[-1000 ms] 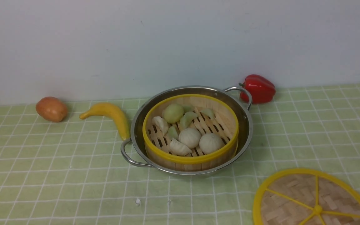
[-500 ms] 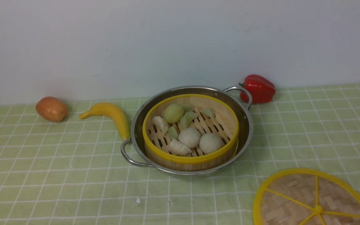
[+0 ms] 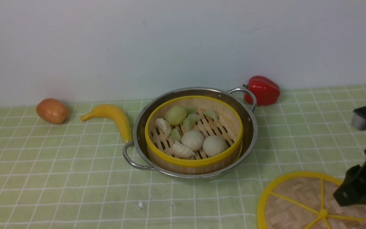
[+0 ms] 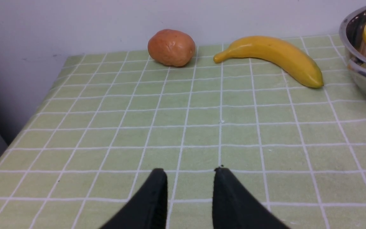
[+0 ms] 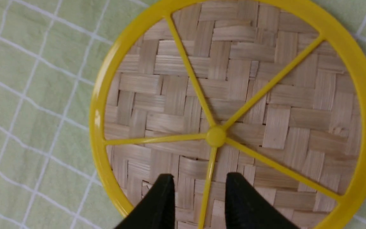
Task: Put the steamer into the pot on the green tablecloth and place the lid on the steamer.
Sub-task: 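Move the gripper down to the bamboo steamer lid and grasp its center knob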
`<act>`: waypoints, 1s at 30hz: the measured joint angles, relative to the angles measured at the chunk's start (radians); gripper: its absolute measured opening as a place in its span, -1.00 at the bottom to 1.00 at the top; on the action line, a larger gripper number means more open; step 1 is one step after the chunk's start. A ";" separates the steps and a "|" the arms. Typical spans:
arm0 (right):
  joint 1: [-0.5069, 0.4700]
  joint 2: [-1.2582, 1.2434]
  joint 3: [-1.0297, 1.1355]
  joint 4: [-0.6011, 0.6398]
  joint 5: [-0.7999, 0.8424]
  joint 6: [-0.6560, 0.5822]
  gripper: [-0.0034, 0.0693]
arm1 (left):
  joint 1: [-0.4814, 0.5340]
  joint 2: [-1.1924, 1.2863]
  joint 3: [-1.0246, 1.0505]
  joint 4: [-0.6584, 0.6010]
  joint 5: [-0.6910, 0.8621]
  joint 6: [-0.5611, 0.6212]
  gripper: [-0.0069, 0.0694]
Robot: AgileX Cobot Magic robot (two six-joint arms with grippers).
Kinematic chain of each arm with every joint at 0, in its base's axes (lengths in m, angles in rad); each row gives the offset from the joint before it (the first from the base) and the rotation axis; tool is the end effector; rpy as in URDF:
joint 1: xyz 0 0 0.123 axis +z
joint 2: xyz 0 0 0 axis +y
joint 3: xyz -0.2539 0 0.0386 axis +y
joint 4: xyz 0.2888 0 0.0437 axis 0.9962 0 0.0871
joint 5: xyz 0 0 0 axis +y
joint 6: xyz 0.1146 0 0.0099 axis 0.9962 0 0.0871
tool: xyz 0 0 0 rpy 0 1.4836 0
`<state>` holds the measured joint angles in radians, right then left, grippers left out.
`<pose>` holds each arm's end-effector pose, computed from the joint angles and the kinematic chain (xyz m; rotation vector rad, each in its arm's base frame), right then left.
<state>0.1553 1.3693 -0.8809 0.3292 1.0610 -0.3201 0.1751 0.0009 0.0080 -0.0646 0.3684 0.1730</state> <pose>0.2686 0.0749 0.1732 -0.4884 2.9395 0.4292 0.1437 0.0227 0.1700 -0.0420 1.8634 0.1779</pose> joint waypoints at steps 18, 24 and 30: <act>0.154 0.298 -0.073 -0.233 -0.034 0.153 -0.24 | 0.000 0.000 0.000 0.000 0.000 0.001 -0.21; 0.154 0.312 -0.073 -0.234 -0.077 0.160 -0.24 | 0.000 0.000 0.000 0.000 0.000 0.002 -0.18; 0.154 0.336 -0.080 -0.231 -0.069 0.175 -0.27 | 0.000 0.000 0.000 0.000 0.000 0.002 -0.18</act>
<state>0.3089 1.7057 -0.9605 0.0978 0.9916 -0.1449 0.1751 0.0009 0.0080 -0.0646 0.3684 0.1751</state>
